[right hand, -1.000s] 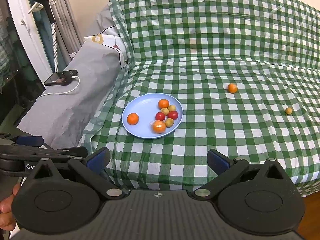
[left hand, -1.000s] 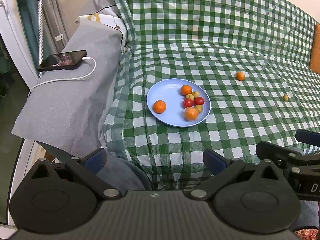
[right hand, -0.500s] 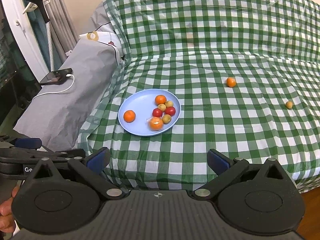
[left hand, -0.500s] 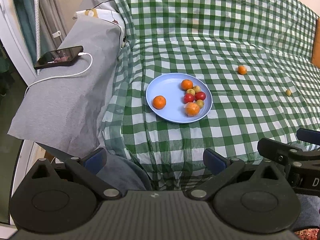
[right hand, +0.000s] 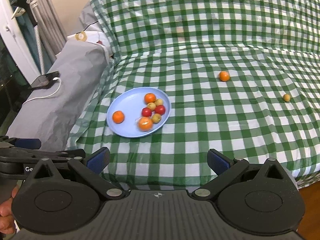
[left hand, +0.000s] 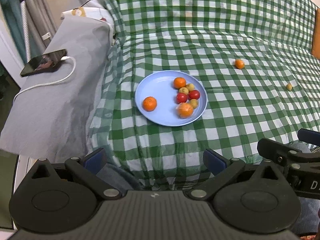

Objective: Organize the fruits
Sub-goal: 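Move both open grippers toward the loose orange and yellow fruit on the sheet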

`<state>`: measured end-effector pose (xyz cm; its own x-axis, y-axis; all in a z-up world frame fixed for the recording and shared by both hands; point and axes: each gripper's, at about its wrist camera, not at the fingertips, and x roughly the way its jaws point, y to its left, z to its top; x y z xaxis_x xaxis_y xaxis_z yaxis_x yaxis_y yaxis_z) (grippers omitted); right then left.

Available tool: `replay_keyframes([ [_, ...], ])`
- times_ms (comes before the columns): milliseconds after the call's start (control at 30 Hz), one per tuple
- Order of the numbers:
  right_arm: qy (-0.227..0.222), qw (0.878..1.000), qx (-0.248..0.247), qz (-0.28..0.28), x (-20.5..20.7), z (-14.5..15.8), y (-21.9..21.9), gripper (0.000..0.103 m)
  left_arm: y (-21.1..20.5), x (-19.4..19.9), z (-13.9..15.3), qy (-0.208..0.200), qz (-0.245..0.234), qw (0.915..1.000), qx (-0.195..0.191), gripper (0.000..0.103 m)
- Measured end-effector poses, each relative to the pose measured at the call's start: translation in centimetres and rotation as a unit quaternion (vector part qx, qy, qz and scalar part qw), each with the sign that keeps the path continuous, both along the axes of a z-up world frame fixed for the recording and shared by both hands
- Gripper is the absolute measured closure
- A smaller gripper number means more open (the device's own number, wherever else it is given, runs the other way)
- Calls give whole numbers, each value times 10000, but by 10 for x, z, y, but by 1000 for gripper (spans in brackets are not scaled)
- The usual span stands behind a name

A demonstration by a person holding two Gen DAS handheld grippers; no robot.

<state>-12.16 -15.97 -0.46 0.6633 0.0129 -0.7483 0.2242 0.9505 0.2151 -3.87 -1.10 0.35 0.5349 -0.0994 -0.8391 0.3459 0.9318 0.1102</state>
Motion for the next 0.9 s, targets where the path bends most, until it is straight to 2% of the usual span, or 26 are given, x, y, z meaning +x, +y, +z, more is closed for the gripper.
replay_keyframes([
  [233,-96,9995,-120,-277,6,1,-26,1,-35,12,-1,-15,-259,9997,1,0],
  [500,-37,9973,-137,-717,11,-5,-62,1,-78,27,-15,136,-587,9982,81,0],
  [733,0,9915,-134,-1293,18,-28,-102,1,-122,51,-33,294,-872,9956,189,0],
  [900,-46,9803,-188,-1965,23,-50,-150,1,-169,82,-47,223,-1038,9939,282,0],
])
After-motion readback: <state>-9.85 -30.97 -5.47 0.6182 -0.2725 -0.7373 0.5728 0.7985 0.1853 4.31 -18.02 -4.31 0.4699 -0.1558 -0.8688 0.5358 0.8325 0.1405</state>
